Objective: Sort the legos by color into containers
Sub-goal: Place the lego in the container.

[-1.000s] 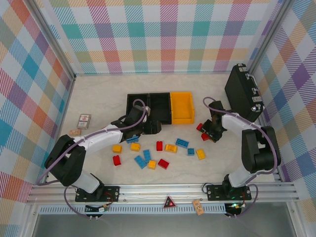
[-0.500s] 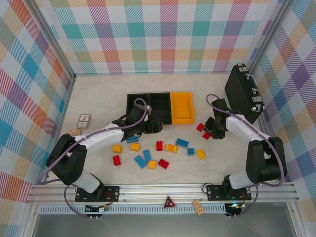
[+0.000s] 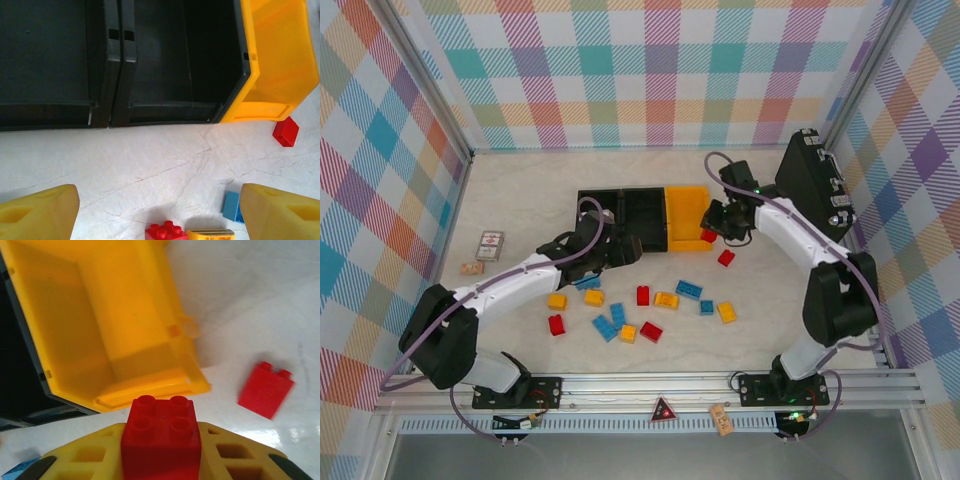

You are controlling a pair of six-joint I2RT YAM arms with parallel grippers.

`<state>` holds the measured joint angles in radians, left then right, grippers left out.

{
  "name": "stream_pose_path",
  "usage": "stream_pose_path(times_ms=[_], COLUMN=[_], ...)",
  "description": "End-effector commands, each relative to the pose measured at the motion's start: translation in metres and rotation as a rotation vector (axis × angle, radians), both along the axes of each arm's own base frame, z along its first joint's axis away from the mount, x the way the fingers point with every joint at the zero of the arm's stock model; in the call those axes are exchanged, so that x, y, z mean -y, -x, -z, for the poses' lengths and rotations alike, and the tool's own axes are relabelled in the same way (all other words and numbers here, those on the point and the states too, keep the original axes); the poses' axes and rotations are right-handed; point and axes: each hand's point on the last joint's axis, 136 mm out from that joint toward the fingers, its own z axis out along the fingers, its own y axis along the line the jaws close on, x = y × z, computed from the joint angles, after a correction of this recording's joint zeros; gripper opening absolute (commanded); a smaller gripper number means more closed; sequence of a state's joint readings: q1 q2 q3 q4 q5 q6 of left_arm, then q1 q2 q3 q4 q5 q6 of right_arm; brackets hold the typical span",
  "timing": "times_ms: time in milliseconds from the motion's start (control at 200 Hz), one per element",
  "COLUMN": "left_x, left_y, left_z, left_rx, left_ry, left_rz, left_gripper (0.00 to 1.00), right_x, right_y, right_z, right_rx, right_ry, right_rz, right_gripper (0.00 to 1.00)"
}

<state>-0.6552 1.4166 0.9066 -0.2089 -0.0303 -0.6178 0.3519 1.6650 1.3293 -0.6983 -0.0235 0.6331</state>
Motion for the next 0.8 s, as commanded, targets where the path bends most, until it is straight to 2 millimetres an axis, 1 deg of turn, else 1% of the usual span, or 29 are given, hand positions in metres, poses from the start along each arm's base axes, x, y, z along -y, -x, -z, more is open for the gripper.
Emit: stream_pose_path(times_ms=[0,170,195,265,440,605,715,795], left_x=[-0.012,-0.020,-0.024,-0.028,-0.032,-0.036,-0.037,-0.038], left_y=[0.010,0.013,0.017,0.019,0.021,0.021,0.021,0.021], left_z=[0.005,0.003,0.008,0.008,0.008,0.009,0.010,0.011], left_rx=[-0.024,-0.017,-0.040,-0.042,-0.041,-0.042,-0.041,-0.044], left_ry=[-0.016,-0.033,-0.057,-0.071,-0.081,-0.102,-0.109,-0.113], left_rz=[-0.048,-0.067,-0.069,-0.077,-0.086,-0.089,-0.091,-0.097], left_gripper=[0.83,0.83,0.83,0.83,0.83,0.83,0.83,0.83], right_x=[-0.016,-0.033,-0.035,-0.040,-0.040,-0.040,-0.041,-0.042], right_y=[-0.007,-0.024,-0.026,-0.031,-0.042,-0.050,-0.052,-0.054], right_z=[-0.001,0.010,0.011,0.017,0.033,0.038,0.042,0.044], right_rx=[-0.008,-0.021,-0.023,-0.029,-0.046,-0.043,-0.049,-0.048], right_ry=[0.018,0.045,0.049,0.071,0.130,0.171,0.179,0.189], right_rz=[-0.073,-0.116,-0.121,-0.135,-0.135,-0.139,-0.142,-0.141], right_gripper=[0.32,0.33,0.33,0.33,0.34,0.36,0.37,0.40])
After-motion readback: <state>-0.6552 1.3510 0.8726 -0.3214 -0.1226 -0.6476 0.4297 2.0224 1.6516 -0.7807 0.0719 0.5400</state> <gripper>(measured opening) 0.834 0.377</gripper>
